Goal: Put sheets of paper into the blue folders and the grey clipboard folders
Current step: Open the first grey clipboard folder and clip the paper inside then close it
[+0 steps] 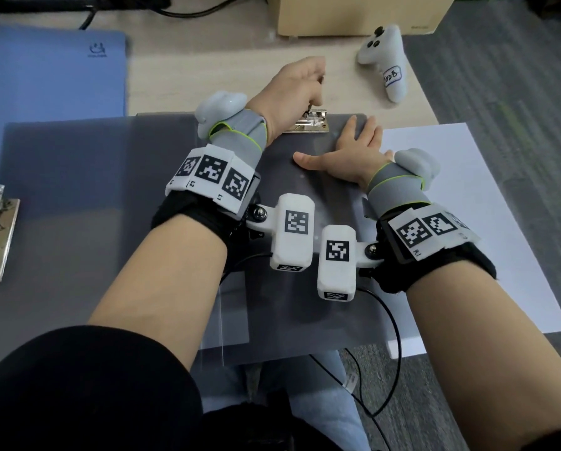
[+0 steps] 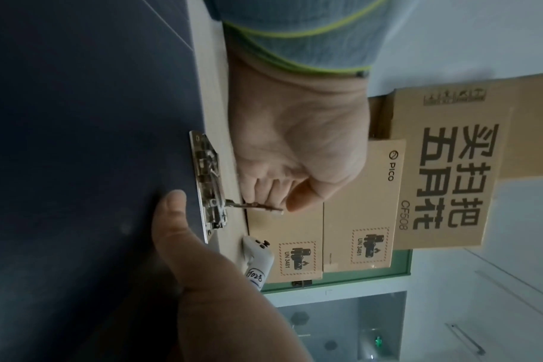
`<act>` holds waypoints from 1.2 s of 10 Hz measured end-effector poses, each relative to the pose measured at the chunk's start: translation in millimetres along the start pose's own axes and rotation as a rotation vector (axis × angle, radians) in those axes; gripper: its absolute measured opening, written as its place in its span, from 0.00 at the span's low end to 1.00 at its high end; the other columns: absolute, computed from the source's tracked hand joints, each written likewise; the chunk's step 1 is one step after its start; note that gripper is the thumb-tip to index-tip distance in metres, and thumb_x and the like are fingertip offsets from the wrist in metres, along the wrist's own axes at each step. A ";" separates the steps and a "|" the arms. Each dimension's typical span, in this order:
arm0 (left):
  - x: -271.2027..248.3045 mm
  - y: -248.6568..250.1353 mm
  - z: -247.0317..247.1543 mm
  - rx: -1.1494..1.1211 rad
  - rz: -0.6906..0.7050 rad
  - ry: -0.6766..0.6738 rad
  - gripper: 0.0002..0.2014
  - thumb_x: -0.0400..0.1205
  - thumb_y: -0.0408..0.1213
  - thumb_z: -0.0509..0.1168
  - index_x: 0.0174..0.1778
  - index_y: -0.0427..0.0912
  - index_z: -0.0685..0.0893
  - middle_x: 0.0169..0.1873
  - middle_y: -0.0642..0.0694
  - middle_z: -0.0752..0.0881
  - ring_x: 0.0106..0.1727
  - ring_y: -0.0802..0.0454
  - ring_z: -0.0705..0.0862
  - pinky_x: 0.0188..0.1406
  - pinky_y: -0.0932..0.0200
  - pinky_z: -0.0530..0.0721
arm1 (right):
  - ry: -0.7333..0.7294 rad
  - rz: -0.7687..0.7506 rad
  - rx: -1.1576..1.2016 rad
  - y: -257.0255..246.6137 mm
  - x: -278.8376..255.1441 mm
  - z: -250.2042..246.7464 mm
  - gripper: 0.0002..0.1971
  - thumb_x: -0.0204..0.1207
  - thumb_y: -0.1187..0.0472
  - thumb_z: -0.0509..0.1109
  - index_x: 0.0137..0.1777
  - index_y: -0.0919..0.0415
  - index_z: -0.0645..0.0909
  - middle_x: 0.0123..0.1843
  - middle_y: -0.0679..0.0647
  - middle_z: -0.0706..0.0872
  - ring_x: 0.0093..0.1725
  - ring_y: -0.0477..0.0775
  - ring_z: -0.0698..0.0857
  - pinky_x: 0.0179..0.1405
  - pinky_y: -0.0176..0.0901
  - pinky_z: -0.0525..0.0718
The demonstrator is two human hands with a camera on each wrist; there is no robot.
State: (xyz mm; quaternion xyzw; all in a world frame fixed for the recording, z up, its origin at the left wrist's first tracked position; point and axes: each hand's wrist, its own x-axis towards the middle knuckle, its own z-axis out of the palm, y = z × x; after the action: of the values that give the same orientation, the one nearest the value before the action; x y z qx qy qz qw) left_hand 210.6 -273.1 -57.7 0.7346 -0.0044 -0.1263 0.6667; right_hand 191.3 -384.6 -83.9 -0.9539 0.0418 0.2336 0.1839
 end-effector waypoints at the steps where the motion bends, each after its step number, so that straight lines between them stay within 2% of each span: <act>1: 1.1 -0.7 6.5 0.127 -0.006 -0.050 0.13 0.57 0.28 0.54 0.35 0.46 0.66 0.36 0.52 0.64 0.42 0.53 0.65 0.38 0.68 0.63 | -0.014 -0.011 0.009 1.4 -0.2 -0.1 0.62 0.66 0.29 0.69 0.83 0.62 0.34 0.84 0.62 0.31 0.83 0.63 0.31 0.81 0.59 0.37; 2: -0.2 1.4 9.8 0.323 0.003 -0.047 0.08 0.60 0.28 0.54 0.33 0.39 0.70 0.34 0.46 0.66 0.39 0.52 0.63 0.32 0.64 0.60 | -0.013 -0.016 0.013 2.1 0.4 -1.2 0.62 0.65 0.29 0.69 0.83 0.62 0.34 0.84 0.62 0.31 0.83 0.63 0.31 0.81 0.59 0.37; 3: 1.1 3.0 8.4 0.504 -0.045 -0.010 0.27 0.72 0.28 0.56 0.69 0.43 0.78 0.65 0.44 0.75 0.69 0.48 0.67 0.66 0.68 0.67 | -0.013 -0.021 0.006 2.3 1.0 -1.0 0.62 0.65 0.29 0.69 0.83 0.62 0.34 0.84 0.63 0.31 0.83 0.63 0.31 0.81 0.59 0.37; 4: -0.8 3.3 7.5 0.744 -0.047 0.075 0.29 0.76 0.30 0.55 0.72 0.60 0.74 0.73 0.54 0.69 0.77 0.51 0.58 0.79 0.54 0.55 | -0.018 -0.026 0.009 3.2 1.6 -1.2 0.63 0.65 0.29 0.69 0.83 0.62 0.34 0.84 0.63 0.31 0.83 0.64 0.31 0.81 0.59 0.36; 5: -1.8 2.3 7.7 0.833 -0.081 0.018 0.27 0.73 0.36 0.51 0.66 0.61 0.78 0.71 0.56 0.72 0.75 0.51 0.60 0.79 0.45 0.52 | -0.020 -0.029 0.003 4.0 2.4 -1.7 0.63 0.65 0.30 0.69 0.83 0.63 0.33 0.84 0.64 0.31 0.83 0.64 0.31 0.81 0.59 0.36; 6: -3.8 1.6 6.9 0.887 -0.148 -0.048 0.24 0.59 0.38 0.46 0.49 0.60 0.75 0.68 0.53 0.77 0.72 0.49 0.62 0.75 0.40 0.52 | -0.020 -0.038 0.008 5.4 3.1 -1.6 0.63 0.65 0.30 0.70 0.83 0.62 0.33 0.84 0.63 0.30 0.83 0.64 0.30 0.81 0.59 0.36; 7: -4.6 0.0 6.1 0.886 -0.180 -0.056 0.21 0.62 0.38 0.47 0.48 0.61 0.72 0.68 0.54 0.77 0.73 0.48 0.62 0.74 0.39 0.50 | -0.018 -0.042 0.024 7.5 3.5 -1.3 0.63 0.65 0.31 0.72 0.83 0.62 0.33 0.84 0.62 0.30 0.83 0.63 0.30 0.81 0.58 0.37; 8: -3.5 -1.3 6.6 0.870 -0.163 -0.020 0.17 0.75 0.32 0.52 0.50 0.62 0.72 0.65 0.54 0.77 0.74 0.48 0.61 0.74 0.40 0.50 | -0.005 -0.046 0.047 8.9 4.2 -0.9 0.64 0.64 0.33 0.73 0.83 0.63 0.34 0.84 0.61 0.30 0.83 0.62 0.31 0.81 0.58 0.38; 9: -6.2 -0.9 6.8 0.859 -0.139 0.015 0.17 0.78 0.29 0.52 0.51 0.58 0.73 0.66 0.53 0.76 0.74 0.48 0.61 0.75 0.43 0.53 | 0.015 -0.050 0.059 10.7 4.2 0.6 0.65 0.62 0.33 0.75 0.83 0.63 0.34 0.85 0.59 0.32 0.84 0.60 0.32 0.81 0.61 0.39; 10: -11.3 -1.5 6.6 0.846 -0.141 0.054 0.23 0.81 0.31 0.52 0.68 0.56 0.75 0.70 0.50 0.71 0.78 0.49 0.59 0.79 0.50 0.52 | 0.037 -0.050 0.087 13.7 6.0 1.5 0.65 0.62 0.35 0.76 0.83 0.63 0.36 0.85 0.58 0.34 0.84 0.59 0.34 0.82 0.63 0.39; 11: -17.4 -2.5 6.8 0.815 -0.099 0.073 0.28 0.80 0.31 0.53 0.76 0.57 0.67 0.80 0.54 0.62 0.83 0.55 0.51 0.82 0.49 0.46 | 0.094 -0.072 0.171 16.7 4.6 1.6 0.61 0.64 0.39 0.77 0.83 0.64 0.40 0.86 0.58 0.40 0.85 0.58 0.39 0.83 0.60 0.41; 12: -23.8 -4.1 11.2 0.789 -0.043 0.091 0.28 0.80 0.31 0.54 0.76 0.57 0.66 0.81 0.59 0.60 0.84 0.56 0.48 0.80 0.47 0.45 | 0.197 -0.095 0.298 22.9 -0.2 1.5 0.53 0.67 0.45 0.77 0.83 0.64 0.49 0.85 0.60 0.52 0.85 0.58 0.50 0.83 0.56 0.50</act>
State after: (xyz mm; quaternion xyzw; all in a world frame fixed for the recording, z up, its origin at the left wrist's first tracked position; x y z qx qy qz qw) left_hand 184.8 -279.4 -58.3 0.9390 -0.0077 -0.0959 0.3302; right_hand 186.7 -405.3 -92.7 -0.9352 0.0489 0.1213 0.3291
